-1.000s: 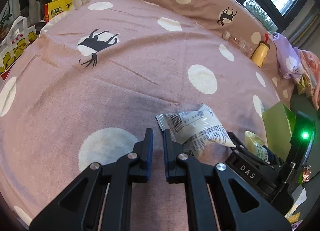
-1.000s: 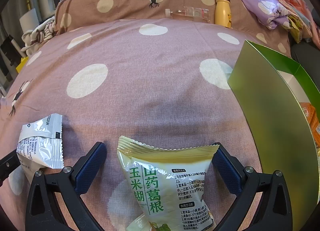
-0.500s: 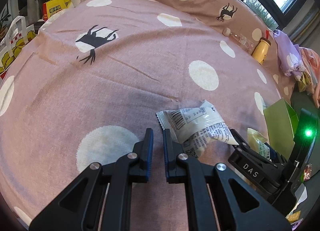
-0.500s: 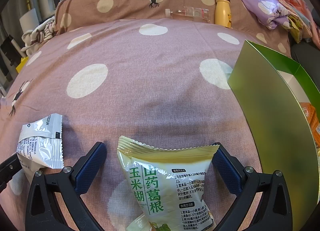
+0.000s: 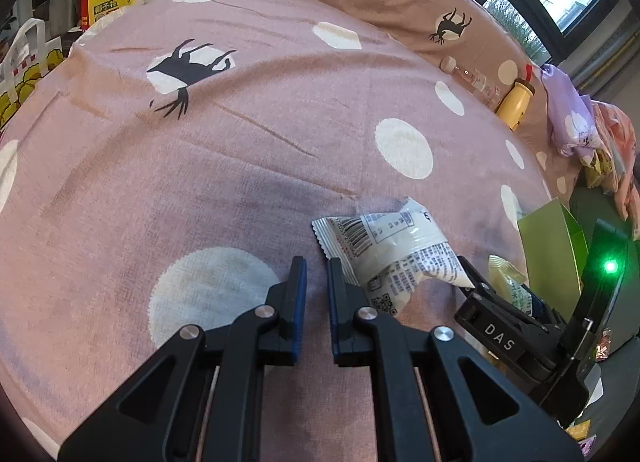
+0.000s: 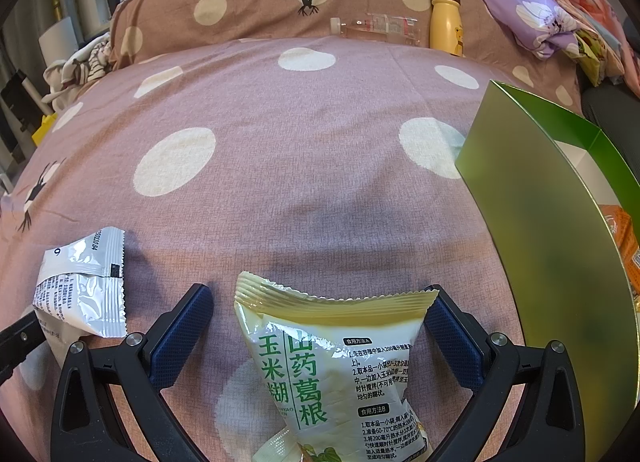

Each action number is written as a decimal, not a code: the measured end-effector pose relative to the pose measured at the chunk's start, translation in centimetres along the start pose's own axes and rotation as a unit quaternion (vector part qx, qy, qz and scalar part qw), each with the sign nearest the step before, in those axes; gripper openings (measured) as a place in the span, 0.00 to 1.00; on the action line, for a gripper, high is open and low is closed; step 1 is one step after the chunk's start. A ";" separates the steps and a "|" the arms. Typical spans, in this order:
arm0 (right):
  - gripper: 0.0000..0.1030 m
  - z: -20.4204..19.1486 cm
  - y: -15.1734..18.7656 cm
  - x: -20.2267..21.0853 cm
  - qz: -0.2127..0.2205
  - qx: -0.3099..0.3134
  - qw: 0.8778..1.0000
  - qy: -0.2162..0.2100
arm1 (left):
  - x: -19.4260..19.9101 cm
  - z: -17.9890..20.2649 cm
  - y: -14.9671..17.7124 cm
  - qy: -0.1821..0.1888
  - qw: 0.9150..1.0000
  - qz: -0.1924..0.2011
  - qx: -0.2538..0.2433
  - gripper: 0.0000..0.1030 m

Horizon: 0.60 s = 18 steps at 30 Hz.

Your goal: Organize snacks

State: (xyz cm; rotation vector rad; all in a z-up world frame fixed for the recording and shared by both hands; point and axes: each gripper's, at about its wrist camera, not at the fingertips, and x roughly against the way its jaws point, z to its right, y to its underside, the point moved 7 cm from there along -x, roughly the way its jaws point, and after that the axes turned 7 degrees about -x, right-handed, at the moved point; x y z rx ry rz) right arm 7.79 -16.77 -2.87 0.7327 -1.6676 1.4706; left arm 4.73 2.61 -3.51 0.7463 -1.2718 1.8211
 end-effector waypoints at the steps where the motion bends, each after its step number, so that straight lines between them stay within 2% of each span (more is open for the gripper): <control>1: 1.00 0.0 0.0 0.0 0.000 0.000 1.000 0.000 | 0.0 0.1 0.0 -0.003 1.000 0.000 -0.003 0.09; 18: 1.00 0.0 0.0 0.0 0.000 0.000 1.000 0.000 | -0.1 0.2 -0.1 -0.010 1.000 0.000 -0.014 0.10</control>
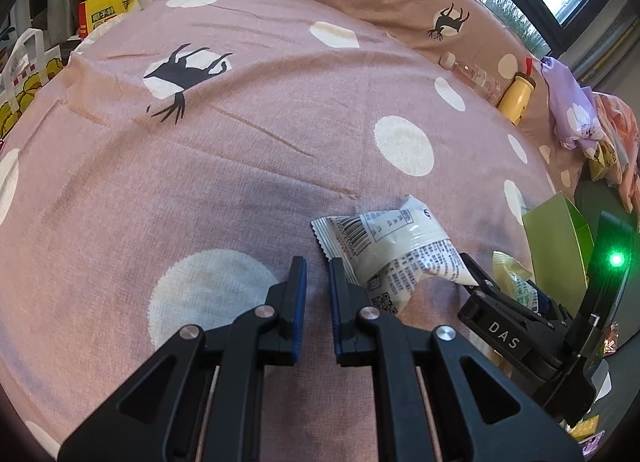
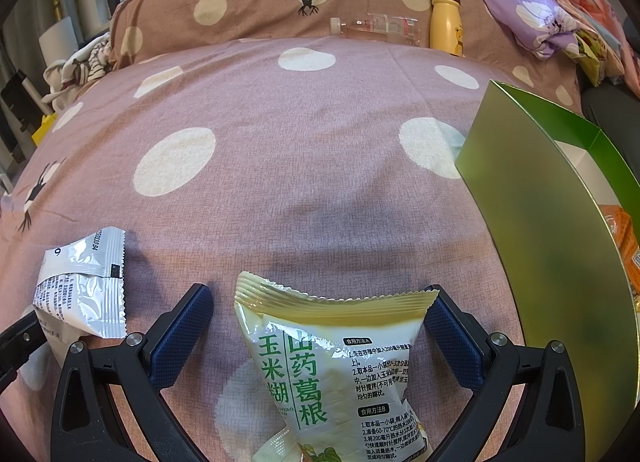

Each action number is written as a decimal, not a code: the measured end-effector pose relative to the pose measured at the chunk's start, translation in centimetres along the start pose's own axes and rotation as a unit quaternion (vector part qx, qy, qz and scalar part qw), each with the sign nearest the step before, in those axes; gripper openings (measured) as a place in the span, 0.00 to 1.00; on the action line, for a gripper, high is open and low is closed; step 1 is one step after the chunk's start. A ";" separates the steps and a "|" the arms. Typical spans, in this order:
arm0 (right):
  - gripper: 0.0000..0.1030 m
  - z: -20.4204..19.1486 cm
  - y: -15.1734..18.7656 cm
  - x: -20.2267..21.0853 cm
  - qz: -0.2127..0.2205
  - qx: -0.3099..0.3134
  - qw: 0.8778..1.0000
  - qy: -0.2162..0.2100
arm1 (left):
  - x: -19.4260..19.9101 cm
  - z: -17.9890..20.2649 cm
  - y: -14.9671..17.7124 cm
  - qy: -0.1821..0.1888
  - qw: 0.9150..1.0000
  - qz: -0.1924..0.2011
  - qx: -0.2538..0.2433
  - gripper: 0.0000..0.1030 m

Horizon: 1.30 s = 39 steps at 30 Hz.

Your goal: Organize snacks

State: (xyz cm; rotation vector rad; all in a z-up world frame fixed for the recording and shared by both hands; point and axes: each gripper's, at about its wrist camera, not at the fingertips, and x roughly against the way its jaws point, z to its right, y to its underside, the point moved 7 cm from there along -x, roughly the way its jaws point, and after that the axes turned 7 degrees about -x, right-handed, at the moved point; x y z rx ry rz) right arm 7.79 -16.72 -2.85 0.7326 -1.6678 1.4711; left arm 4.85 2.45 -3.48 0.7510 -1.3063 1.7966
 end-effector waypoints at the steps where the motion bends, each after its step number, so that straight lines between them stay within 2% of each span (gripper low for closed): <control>1: 1.00 0.0 0.0 0.0 0.000 0.000 1.000 0.000 | 0.0 0.0 0.0 0.000 1.000 0.000 0.000 0.10; 39: 1.00 0.0 0.0 0.0 0.000 0.000 1.000 0.000 | 0.0 0.1 0.1 -0.003 1.000 -0.001 -0.003 0.10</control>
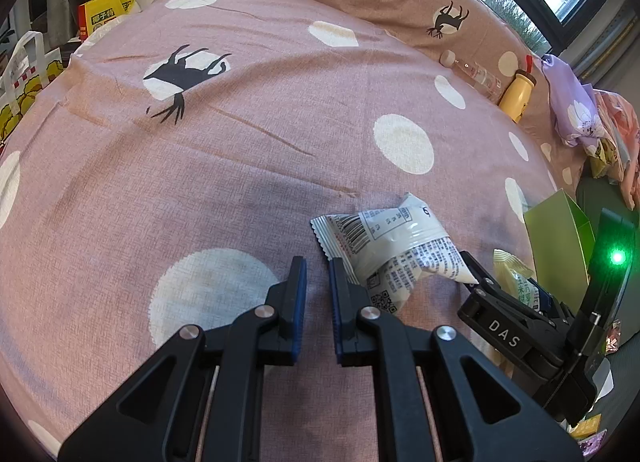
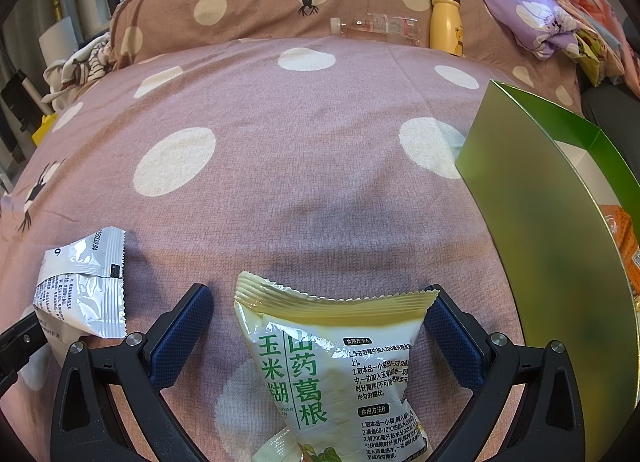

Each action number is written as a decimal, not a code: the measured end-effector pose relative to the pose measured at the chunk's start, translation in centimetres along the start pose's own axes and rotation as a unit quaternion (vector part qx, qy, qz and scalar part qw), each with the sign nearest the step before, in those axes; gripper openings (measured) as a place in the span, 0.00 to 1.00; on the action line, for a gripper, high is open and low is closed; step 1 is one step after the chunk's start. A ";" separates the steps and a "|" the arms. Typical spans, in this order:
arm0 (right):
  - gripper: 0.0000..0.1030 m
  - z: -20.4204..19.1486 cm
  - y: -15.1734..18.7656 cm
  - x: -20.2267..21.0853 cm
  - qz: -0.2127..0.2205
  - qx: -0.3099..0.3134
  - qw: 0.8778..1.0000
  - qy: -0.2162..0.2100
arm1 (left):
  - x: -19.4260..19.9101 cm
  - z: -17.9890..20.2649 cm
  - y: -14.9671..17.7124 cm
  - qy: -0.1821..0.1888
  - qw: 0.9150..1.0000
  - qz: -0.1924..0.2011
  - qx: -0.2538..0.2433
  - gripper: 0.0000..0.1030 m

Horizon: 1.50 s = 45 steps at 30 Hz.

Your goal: Organize snacks

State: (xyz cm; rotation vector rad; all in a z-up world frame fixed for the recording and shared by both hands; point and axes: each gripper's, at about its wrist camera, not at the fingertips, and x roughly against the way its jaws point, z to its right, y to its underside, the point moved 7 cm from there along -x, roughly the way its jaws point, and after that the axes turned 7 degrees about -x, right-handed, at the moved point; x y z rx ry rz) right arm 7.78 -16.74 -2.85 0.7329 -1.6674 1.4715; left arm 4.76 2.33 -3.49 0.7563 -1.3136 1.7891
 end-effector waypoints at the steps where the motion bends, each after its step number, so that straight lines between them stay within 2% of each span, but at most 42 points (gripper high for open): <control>1: 1.00 0.0 0.0 0.0 0.000 0.000 1.000 0.000 | 0.0 0.0 0.0 -0.001 1.000 0.000 0.000 0.10; 45: 1.00 0.0 0.0 0.0 0.001 0.000 1.000 0.000 | 0.2 0.0 0.1 0.003 1.000 -0.002 -0.001 0.10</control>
